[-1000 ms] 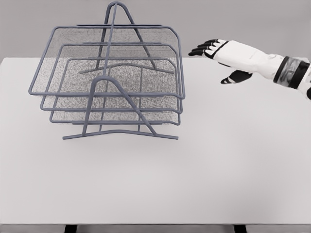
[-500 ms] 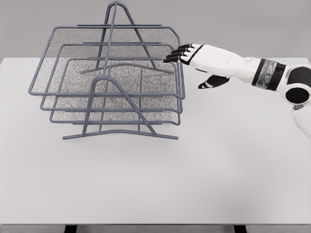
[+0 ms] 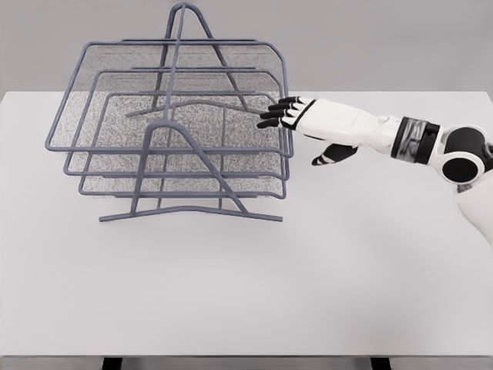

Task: Pull out the upper folder box with right arm

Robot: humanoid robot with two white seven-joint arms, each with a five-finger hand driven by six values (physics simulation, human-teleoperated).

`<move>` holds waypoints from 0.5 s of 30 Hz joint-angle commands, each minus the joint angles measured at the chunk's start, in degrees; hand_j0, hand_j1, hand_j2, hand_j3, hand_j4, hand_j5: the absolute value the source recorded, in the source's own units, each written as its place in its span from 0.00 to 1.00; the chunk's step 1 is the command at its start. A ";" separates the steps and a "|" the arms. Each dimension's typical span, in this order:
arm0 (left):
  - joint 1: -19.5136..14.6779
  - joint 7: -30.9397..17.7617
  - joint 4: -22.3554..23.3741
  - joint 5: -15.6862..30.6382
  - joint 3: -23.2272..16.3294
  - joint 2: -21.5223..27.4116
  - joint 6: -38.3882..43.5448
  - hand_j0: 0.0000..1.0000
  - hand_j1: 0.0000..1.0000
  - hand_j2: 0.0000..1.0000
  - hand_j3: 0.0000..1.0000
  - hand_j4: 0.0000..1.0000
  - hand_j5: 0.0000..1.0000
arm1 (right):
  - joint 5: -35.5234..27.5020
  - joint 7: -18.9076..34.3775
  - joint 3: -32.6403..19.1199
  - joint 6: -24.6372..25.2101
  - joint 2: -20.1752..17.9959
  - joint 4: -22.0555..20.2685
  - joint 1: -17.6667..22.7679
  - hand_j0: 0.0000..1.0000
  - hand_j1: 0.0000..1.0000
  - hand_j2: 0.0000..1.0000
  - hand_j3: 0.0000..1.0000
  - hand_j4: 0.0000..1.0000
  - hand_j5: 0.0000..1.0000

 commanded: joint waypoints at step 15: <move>0.00 -0.01 0.02 0.00 -0.02 0.00 0.00 1.00 1.00 1.00 1.00 1.00 1.00 | 1.09 0.12 -0.65 -0.18 -5.17 -0.46 0.44 1.00 1.00 1.00 1.00 1.00 1.00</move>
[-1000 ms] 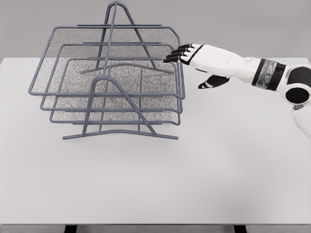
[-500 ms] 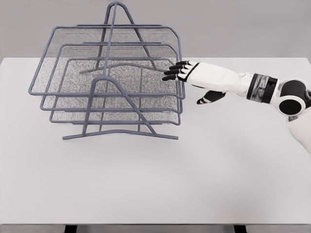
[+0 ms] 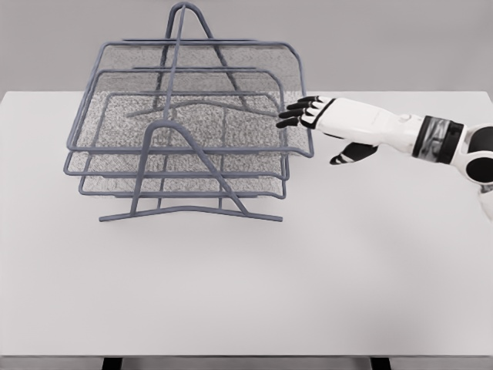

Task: Pull out the upper folder box with right arm

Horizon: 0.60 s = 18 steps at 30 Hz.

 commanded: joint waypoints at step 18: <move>0.00 -0.01 0.01 0.00 -0.01 0.00 0.00 1.00 1.00 1.00 1.00 1.00 1.00 | 0.02 -0.05 -4.86 -0.19 -8.78 -1.38 3.43 1.00 1.00 1.00 1.00 1.00 1.00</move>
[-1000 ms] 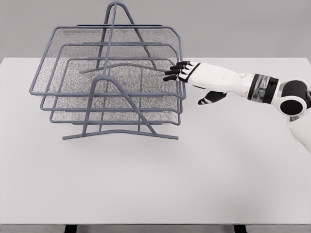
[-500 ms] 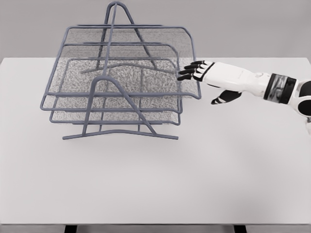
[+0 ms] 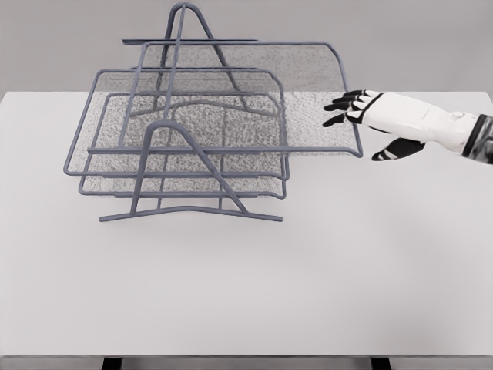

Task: Pull out the upper folder box with right arm

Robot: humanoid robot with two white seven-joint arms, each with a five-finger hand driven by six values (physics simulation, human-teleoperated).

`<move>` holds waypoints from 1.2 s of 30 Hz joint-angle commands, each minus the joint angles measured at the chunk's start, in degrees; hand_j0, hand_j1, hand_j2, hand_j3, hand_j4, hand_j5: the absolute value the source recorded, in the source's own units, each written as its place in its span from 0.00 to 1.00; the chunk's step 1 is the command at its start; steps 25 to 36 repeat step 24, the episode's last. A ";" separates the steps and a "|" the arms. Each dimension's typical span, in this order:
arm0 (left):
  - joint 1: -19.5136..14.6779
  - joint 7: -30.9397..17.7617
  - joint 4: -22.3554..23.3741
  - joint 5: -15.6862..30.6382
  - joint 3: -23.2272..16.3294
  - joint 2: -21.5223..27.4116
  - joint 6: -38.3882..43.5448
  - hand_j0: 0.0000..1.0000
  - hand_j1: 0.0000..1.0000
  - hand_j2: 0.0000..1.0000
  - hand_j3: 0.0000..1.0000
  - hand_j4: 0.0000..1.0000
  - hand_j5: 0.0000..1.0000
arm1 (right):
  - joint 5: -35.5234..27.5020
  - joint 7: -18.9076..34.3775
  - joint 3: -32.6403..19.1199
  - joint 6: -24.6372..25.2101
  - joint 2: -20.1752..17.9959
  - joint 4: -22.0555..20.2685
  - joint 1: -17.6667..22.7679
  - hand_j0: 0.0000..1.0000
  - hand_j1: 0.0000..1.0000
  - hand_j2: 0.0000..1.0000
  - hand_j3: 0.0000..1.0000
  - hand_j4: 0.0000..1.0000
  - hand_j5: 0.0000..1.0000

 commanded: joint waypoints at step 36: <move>0.00 -0.01 0.01 -0.08 -0.19 0.00 0.00 1.00 1.00 1.00 1.00 1.00 1.00 | -6.07 -0.07 -7.30 -0.38 -7.29 -2.18 4.66 1.00 1.00 1.00 1.00 1.00 1.00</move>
